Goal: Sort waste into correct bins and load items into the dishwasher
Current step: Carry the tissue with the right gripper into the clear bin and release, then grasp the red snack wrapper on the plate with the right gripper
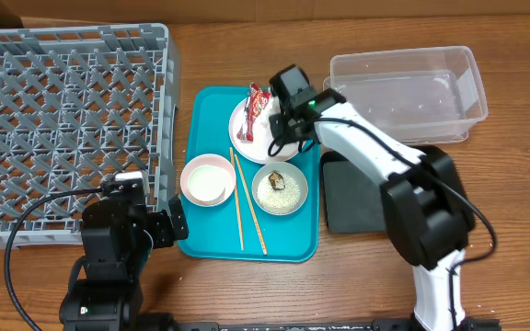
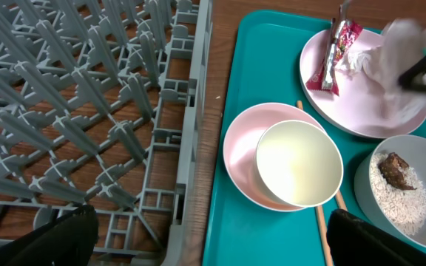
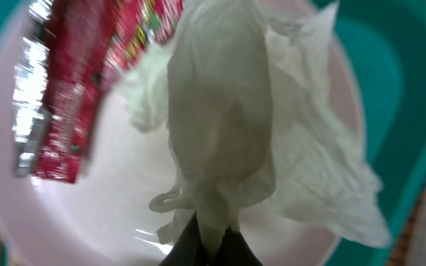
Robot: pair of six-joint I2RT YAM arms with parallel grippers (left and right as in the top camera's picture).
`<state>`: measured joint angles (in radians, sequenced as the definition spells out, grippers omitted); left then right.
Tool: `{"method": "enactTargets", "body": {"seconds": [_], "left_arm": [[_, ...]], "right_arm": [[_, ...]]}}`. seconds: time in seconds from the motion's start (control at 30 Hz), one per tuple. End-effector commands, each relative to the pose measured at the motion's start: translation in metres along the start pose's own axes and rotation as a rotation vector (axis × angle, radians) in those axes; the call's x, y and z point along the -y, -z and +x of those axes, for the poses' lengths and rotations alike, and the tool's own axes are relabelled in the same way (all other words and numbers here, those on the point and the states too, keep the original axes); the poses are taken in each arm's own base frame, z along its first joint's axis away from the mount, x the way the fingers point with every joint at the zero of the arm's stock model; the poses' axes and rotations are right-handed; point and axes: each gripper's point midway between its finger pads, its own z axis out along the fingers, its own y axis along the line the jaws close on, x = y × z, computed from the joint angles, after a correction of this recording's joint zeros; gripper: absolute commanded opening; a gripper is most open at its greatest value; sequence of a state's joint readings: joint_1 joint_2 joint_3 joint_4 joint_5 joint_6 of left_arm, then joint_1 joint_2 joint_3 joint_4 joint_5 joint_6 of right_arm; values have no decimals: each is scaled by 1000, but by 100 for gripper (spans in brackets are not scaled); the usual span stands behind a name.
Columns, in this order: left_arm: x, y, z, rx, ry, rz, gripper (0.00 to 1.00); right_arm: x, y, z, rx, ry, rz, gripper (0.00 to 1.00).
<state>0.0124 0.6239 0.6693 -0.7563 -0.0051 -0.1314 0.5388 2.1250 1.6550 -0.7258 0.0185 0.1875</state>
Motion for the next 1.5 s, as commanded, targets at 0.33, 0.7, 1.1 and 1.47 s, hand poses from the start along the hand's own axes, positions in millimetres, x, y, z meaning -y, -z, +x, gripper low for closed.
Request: {"method": "enactTargets", "body": {"seconds": [0.33, 0.7, 1.1, 1.47], "left_arm": [[0, 5, -10, 29, -8, -5, 100], [0, 5, -10, 31, -8, -5, 100], [1, 5, -11, 34, -8, -5, 100], [1, 5, -11, 33, -8, -4, 100]], "right_arm": [[107, 145, -72, 310, -245, 152, 4], [134, 145, -73, 290, -386, 7, 96], [21, 137, -93, 360, -193, -145, 100], [-24, 35, -65, 240, -106, -69, 100]]}}
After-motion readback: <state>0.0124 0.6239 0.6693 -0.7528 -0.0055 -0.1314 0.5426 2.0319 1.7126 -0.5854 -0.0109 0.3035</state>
